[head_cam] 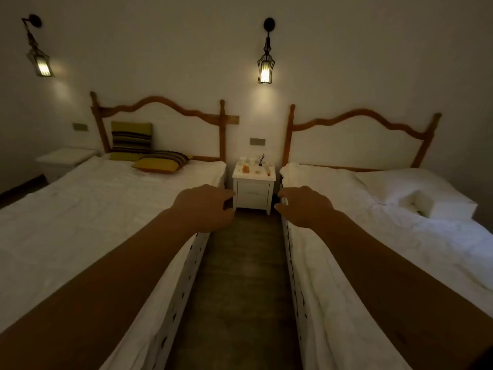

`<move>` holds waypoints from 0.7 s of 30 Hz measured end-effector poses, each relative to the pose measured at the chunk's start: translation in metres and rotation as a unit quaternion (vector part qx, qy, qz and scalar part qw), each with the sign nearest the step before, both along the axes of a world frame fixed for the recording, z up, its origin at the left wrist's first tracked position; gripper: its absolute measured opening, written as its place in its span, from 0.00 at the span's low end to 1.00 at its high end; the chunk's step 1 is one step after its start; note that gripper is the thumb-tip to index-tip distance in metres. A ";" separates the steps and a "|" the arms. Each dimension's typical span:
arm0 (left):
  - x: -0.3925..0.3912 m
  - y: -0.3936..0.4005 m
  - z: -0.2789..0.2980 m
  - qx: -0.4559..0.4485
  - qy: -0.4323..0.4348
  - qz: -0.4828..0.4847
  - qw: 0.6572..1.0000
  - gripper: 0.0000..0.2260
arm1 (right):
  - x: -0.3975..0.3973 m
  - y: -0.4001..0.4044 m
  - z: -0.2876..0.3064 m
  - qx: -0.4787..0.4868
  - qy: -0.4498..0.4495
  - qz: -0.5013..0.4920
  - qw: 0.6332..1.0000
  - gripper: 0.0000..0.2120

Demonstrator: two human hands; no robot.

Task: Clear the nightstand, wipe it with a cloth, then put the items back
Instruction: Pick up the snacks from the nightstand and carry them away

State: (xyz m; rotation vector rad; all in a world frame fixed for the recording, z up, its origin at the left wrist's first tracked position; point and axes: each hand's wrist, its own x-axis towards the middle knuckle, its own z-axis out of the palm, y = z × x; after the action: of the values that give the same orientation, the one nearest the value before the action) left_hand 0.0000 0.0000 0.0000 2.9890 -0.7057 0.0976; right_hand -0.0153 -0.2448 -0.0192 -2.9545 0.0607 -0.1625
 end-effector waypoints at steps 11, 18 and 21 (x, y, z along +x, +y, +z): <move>0.209 -0.003 -0.037 0.013 0.034 0.003 0.999 0.29 | 0.186 -0.002 -0.040 -0.026 0.063 -0.058 0.996 0.24; 0.355 -0.023 -0.043 0.018 0.070 -0.009 0.997 0.30 | 0.316 -0.025 -0.062 -0.074 0.090 -0.081 0.990 0.22; 0.413 -0.042 -0.059 0.020 0.080 -0.017 0.996 0.29 | 0.374 -0.045 -0.080 -0.056 0.102 -0.089 0.989 0.22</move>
State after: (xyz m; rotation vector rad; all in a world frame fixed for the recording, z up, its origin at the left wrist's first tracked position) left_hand 0.4132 -0.0417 -0.0587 2.9779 -0.7464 -0.1563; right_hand 0.3588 -0.2899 -0.0993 -3.0653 0.3543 0.1164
